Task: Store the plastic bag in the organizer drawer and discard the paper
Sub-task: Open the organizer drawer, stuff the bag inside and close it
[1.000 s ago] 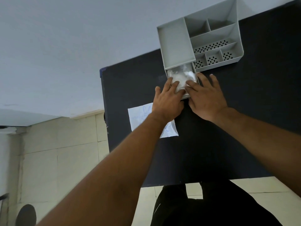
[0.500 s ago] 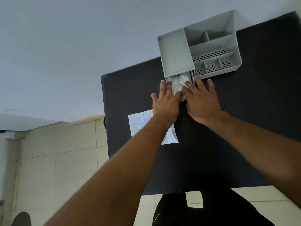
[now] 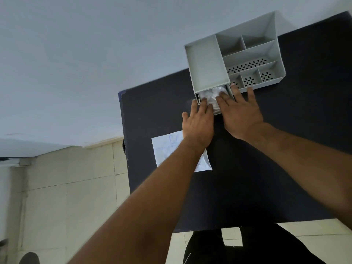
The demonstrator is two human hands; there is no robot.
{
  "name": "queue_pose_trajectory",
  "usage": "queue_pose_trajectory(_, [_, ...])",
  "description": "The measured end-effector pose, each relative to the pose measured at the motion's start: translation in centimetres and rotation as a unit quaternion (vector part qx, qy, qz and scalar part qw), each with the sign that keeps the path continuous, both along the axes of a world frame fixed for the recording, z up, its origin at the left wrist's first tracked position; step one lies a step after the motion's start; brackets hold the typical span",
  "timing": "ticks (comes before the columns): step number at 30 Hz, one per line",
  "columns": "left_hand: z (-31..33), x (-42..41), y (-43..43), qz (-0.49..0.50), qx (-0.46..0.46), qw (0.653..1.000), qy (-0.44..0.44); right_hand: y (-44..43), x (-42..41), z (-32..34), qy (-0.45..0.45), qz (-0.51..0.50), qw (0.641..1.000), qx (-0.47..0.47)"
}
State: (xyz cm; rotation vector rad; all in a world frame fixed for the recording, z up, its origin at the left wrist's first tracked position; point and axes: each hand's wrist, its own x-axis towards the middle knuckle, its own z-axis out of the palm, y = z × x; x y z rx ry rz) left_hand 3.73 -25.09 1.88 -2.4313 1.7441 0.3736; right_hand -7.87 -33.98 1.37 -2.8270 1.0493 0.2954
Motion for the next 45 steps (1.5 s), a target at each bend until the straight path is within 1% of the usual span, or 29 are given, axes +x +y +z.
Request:
queue_pose_trajectory(3, [0.1, 0.3, -0.3, -0.013, 0.011, 1.0, -0.024, 0.0, 0.1, -0.1, 0.0, 0.002, 1.0, -0.001])
queue_pose_trajectory(8, [0.2, 0.5, -1.0, -0.007, 0.01, 0.999, -0.031, -0.4, 0.4, -0.1, -0.001, 0.001, 1.0, -0.007])
queue_pose_trajectory(13, [0.4, 0.4, -1.5, 0.027, 0.01, 0.999, 0.024, -0.8, 0.8, 0.0, 0.001, -0.008, 1.0, 0.003])
queue_pose_trajectory(18, [0.9, 1.2, -2.2, 0.015, -0.004, 0.999, 0.029, -1.3, 1.7, 0.2, -0.003, -0.029, 0.999, 0.019])
queue_pose_trajectory(22, [1.2, 1.4, -2.1, 0.007, -0.035, 0.999, 0.016, -2.1, 2.4, 0.9, -0.037, -0.037, 0.998, 0.042])
queue_pose_trajectory(25, [1.1, 1.4, -2.0, 0.009, -0.048, 0.999, 0.009, -1.9, 2.3, 1.0, -0.064, -0.041, 0.996, 0.043])
queue_pose_trajectory(31, [1.2, 1.7, -2.9, 0.006, -0.02, 1.0, -0.004, -1.3, 0.8, -0.3, -0.184, -0.018, 0.983, 0.012])
queue_pose_trajectory(35, [1.2, 1.7, -3.3, 0.005, -0.007, 1.0, -0.001, -1.4, 0.5, -1.4, -0.213, -0.02, 0.977, 0.008])
queue_pose_trajectory(37, [1.0, 1.9, -2.9, 0.008, -0.039, 0.999, -0.006, -1.7, 0.7, -1.2, -0.234, -0.014, 0.972, -0.003])
queue_pose_trajectory(40, [0.2, 2.2, -2.1, 0.011, -0.2, 0.979, -0.024, -2.5, 1.0, -0.6, -0.275, -0.005, 0.961, -0.021])
queue_pose_trajectory(41, [-0.2, 2.3, -2.0, 0.006, -0.234, 0.972, -0.037, -2.8, 1.1, -0.5, -0.278, -0.005, 0.96, -0.021])
queue_pose_trajectory(43, [-0.7, 2.6, -2.2, 0.006, -0.256, 0.965, -0.053, -3.2, 1.2, -0.5, -0.277, -0.005, 0.961, -0.015])
queue_pose_trajectory(45, [-0.7, 2.9, -2.6, 0.023, -0.246, 0.967, -0.054, -3.2, 1.3, -0.7, -0.279, -0.014, 0.96, -0.032])
